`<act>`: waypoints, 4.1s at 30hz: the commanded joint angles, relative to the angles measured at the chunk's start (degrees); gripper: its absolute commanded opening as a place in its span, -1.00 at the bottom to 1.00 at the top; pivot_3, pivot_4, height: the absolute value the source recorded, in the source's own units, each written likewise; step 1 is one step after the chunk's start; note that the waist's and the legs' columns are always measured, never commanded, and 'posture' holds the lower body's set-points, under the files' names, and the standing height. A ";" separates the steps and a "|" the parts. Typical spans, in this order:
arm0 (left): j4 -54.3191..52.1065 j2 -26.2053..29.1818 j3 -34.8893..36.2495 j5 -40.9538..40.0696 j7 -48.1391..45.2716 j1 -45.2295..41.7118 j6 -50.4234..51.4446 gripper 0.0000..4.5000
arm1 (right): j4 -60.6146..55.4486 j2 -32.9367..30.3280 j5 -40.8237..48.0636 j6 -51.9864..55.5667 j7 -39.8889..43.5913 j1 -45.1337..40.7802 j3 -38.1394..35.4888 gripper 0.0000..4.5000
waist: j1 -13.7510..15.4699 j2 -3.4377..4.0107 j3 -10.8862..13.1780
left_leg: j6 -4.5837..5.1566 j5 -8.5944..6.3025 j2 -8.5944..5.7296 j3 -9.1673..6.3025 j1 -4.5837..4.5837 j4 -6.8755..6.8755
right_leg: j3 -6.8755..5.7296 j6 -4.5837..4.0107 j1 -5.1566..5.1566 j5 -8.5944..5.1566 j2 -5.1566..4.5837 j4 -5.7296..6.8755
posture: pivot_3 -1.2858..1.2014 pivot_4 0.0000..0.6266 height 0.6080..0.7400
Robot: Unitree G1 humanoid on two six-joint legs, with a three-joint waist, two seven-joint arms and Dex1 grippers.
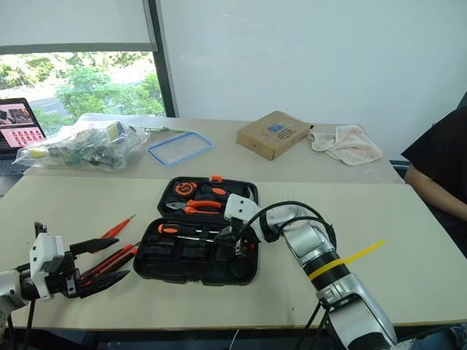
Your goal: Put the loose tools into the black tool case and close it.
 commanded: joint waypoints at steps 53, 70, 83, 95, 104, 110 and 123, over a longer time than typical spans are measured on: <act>15.93 4.26 -7.65 3.51 -0.14 -30.90 15.41 -0.80 | -39.73 -10.74 28.51 -8.90 -10.25 37.13 -29.41 1.00 | 2.39 -0.25 0.12 | -0.21 0.07 -0.04 -0.11 -0.11 -0.05 | -0.43 -0.24 -0.09 0.04 -0.01 -0.07 | 0.03 -0.52 1.00; 19.48 -0.61 -35.42 23.24 -16.33 -49.05 1.06 -0.80 | -43.76 -12.56 29.45 -7.75 -12.10 41.43 -30.31 1.00 | 2.66 -0.25 0.13 | -0.09 0.03 -0.17 -0.22 -0.35 0.04 | -0.52 -0.23 -0.07 0.04 0.08 -0.14 | 0.03 -0.52 1.00; 24.54 -2.86 -39.64 29.75 -15.87 -49.78 -1.42 -0.80 | -44.54 -12.23 29.25 -7.91 -14.04 42.11 -29.92 1.00 | 3.23 -0.25 0.13 | 0.30 -0.19 -0.17 -0.36 -0.49 0.47 | -0.58 -0.06 -0.01 0.00 0.01 -0.12 | 0.03 -0.52 1.00; 23.65 -3.61 -40.13 31.04 -15.23 -49.46 0.87 -0.80 | -45.03 -11.73 29.52 -7.69 -14.23 42.17 -29.27 1.00 | 3.18 -0.24 0.12 | 0.37 -0.23 -0.13 -0.36 -0.44 0.73 | -0.46 -0.03 0.05 0.00 -0.04 -0.09 | 0.03 -0.52 1.00; 14.71 -3.34 -31.47 18.72 -17.39 -49.21 5.86 0.06 | -44.30 -12.25 30.25 -6.85 -12.75 42.27 -29.33 1.00 | 3.18 -0.25 0.13 | 0.38 -0.24 -0.12 -0.37 -0.57 0.75 | -0.52 -0.01 -0.04 0.03 -0.01 -0.02 | 0.03 -0.52 1.00; 15.92 -2.90 -29.79 18.66 -15.49 -47.96 5.89 -0.17 | -44.19 -12.07 30.37 -6.52 -12.36 42.50 -28.72 1.00 | 3.21 -0.25 0.13 | 0.40 -0.26 -0.14 -0.38 -0.56 0.74 | -0.52 0.03 0.00 0.02 -0.02 -0.06 | 0.03 -0.52 1.00; 21.93 -4.50 -32.74 23.00 -13.45 -44.83 0.66 -0.97 | -43.40 -11.82 30.21 -6.89 -12.23 42.04 -28.02 1.00 | 3.25 -0.25 0.13 | 0.40 -0.26 -0.19 -0.38 -0.55 0.75 | -0.52 0.03 0.03 0.02 -0.02 -0.06 | 0.03 -0.52 1.00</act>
